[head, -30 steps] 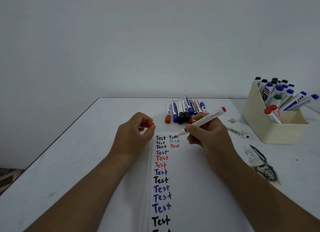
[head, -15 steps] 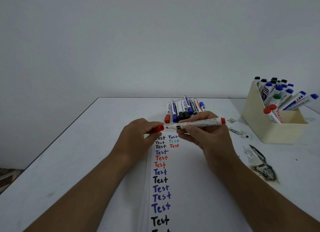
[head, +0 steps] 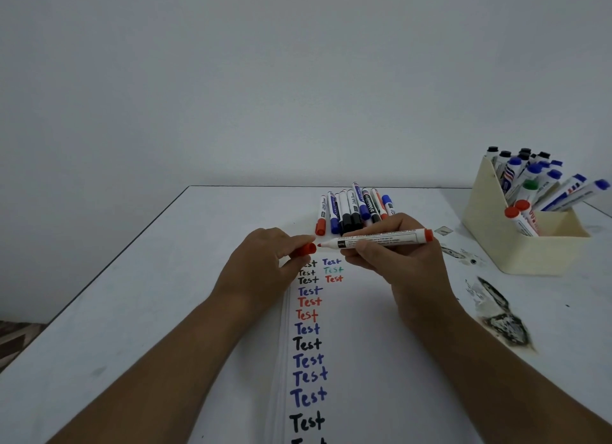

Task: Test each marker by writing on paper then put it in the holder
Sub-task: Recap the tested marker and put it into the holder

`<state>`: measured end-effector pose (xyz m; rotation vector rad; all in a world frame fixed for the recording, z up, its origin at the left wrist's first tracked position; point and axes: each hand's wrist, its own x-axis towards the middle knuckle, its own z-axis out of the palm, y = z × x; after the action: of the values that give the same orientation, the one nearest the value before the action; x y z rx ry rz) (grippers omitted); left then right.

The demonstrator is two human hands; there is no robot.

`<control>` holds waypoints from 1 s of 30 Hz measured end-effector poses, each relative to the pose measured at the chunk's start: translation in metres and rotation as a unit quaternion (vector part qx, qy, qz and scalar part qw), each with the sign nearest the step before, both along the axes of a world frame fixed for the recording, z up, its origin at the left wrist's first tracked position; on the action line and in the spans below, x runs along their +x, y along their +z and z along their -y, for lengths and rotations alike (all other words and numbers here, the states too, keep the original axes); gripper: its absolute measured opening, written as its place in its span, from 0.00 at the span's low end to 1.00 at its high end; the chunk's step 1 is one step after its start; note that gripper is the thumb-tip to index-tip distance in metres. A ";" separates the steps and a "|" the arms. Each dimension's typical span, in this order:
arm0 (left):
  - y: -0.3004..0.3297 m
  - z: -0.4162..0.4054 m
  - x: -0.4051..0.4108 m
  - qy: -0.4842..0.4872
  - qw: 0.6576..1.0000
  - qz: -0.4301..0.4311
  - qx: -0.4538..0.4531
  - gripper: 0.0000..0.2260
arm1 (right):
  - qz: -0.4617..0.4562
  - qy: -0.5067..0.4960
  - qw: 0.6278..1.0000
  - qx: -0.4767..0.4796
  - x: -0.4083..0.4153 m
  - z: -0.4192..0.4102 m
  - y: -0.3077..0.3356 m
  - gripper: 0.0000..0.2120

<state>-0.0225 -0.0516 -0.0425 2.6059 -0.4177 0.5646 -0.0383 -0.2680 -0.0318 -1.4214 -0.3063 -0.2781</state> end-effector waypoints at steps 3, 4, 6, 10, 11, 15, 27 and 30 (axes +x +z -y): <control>0.001 0.002 -0.002 -0.008 1.000 0.007 0.015 0.17 | 0.009 0.005 0.999 -0.044 0.000 -0.001 -0.002 0.06; 0.001 0.003 -0.003 -0.013 1.000 0.009 0.019 0.17 | 0.014 -0.001 0.997 -0.072 0.000 -0.001 -0.002 0.06; 0.002 0.004 -0.004 -0.028 0.999 0.010 0.030 0.17 | 0.022 -0.016 0.992 -0.125 0.001 -0.002 -0.004 0.06; 0.009 0.006 -0.007 -0.042 0.998 -0.010 0.037 0.13 | 0.021 -0.036 0.986 -0.162 0.001 -0.002 -0.002 0.06; 0.011 0.006 -0.006 -0.041 0.998 -0.017 0.044 0.10 | 0.022 -0.040 0.983 -0.177 0.001 -0.003 -0.001 0.06; 0.013 0.007 -0.007 -0.023 0.995 -0.006 0.096 0.06 | 0.030 -0.048 0.973 -0.222 -0.001 -0.004 -0.001 0.07; -0.001 0.016 -0.007 -0.014 0.998 -0.065 -0.005 0.10 | 0.011 -0.044 0.972 -0.229 -0.005 -0.005 -0.003 0.08; -0.001 0.018 -0.007 -0.016 0.993 -0.087 -0.084 0.07 | -0.025 -0.057 0.976 -0.208 -0.005 -0.004 -0.001 0.08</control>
<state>-0.0294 -0.0701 -0.0438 2.4570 -0.3386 0.3435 -0.0433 -0.2639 -0.0325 -1.8610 -0.2513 -0.2819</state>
